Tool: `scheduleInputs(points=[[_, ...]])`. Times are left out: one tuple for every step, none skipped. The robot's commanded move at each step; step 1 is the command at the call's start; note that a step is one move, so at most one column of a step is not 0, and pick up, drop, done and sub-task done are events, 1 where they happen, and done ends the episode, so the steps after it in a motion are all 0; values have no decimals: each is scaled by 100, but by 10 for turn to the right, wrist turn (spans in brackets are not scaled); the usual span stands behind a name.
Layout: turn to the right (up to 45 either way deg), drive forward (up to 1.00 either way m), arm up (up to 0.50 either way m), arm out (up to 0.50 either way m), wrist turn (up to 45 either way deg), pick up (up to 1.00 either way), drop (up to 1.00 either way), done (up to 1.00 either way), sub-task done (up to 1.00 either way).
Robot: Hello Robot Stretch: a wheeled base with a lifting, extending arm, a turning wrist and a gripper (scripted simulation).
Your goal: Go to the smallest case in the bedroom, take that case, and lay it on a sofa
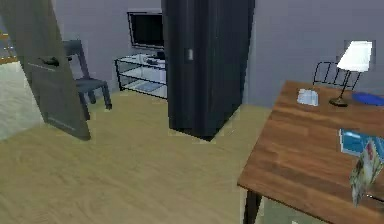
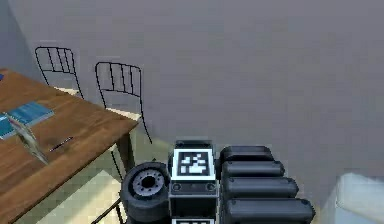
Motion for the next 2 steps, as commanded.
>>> scheduleInputs(points=[[450,0,0,0,0,0,0,0,0],[450,0,0,0,0,0,0,0,0]])
